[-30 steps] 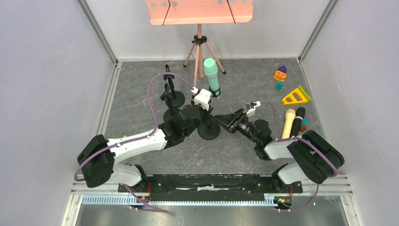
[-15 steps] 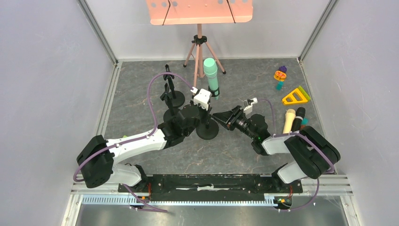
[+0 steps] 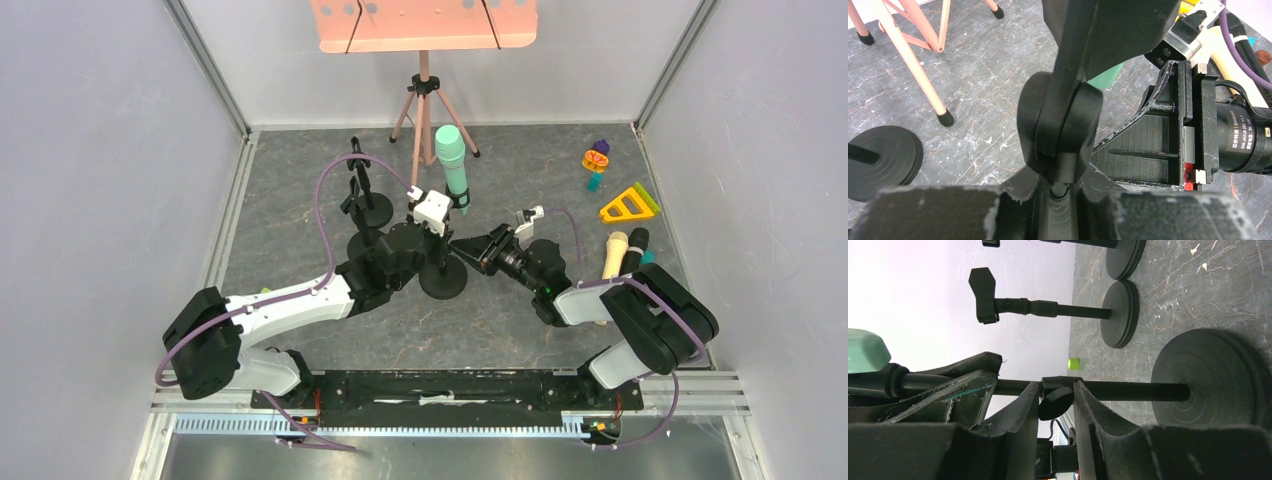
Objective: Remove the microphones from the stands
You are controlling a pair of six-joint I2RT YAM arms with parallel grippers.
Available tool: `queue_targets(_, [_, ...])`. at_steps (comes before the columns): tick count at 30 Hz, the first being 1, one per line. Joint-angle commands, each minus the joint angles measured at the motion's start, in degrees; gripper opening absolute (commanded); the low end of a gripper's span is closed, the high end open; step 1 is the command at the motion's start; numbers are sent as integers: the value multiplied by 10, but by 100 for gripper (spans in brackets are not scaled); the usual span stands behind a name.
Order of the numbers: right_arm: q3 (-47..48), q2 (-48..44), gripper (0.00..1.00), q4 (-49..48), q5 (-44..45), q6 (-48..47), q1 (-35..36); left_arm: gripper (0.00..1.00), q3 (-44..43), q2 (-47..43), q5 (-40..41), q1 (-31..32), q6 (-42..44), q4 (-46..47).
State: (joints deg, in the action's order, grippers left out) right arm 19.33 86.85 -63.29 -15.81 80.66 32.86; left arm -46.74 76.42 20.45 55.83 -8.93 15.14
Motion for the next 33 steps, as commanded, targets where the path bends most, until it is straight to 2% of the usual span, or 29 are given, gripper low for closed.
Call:
queue_targets(1, [8, -10, 25, -23, -11, -23, 2, 2, 0, -15, -22, 7, -11, 20])
queue_targets(5, [0, -26, 22, -4, -8, -51, 2, 2, 0, -12, -22, 7, -13, 20])
queue_targets(7, [-4, -35, 14, 8, -8, -73, 2, 2, -1, -11, -22, 7, -14, 21])
queue_targets(8, [-5, -39, 14, 13, -8, -82, 2, 2, -2, -10, -22, 7, -14, 21])
queue_targets(9, [-6, -43, 16, 21, -8, -90, 2, 2, -3, -9, -22, 7, -14, 22])
queue_targets(11, [-7, -49, 30, 35, -13, -100, 2, 2, -5, -6, -26, 7, -14, 22])
queue_targets(12, [-7, -51, 34, 40, -16, -102, 2, 2, -6, -5, -26, 7, -15, 22])
queue_targets(15, [-10, -54, 35, 45, -24, -98, 2, 2, -8, -3, -28, 7, -17, 22])
queue_targets(19, [-13, -46, 28, 29, -40, -77, 2, 2, -4, -5, -25, 7, -17, 22])
queue_targets(21, [-17, -45, 20, 14, -45, -75, 2, 2, -2, -6, -23, 7, -17, 22])
queue_targets(25, [-19, -48, 16, 15, -36, -79, 1, 2, -1, -8, -21, 7, -16, 22])
queue_targets(27, [-16, -50, 15, 14, -38, -87, 1, 2, -1, -8, -21, 7, -16, 22])
queue_targets(32, [-23, -64, 0, -13, -36, -136, 1, 2, -2, -6, -19, 7, -14, 22])
queue_targets(33, [-28, -66, 0, -30, -36, -147, 1, 2, -2, -5, -21, 7, -14, 22])
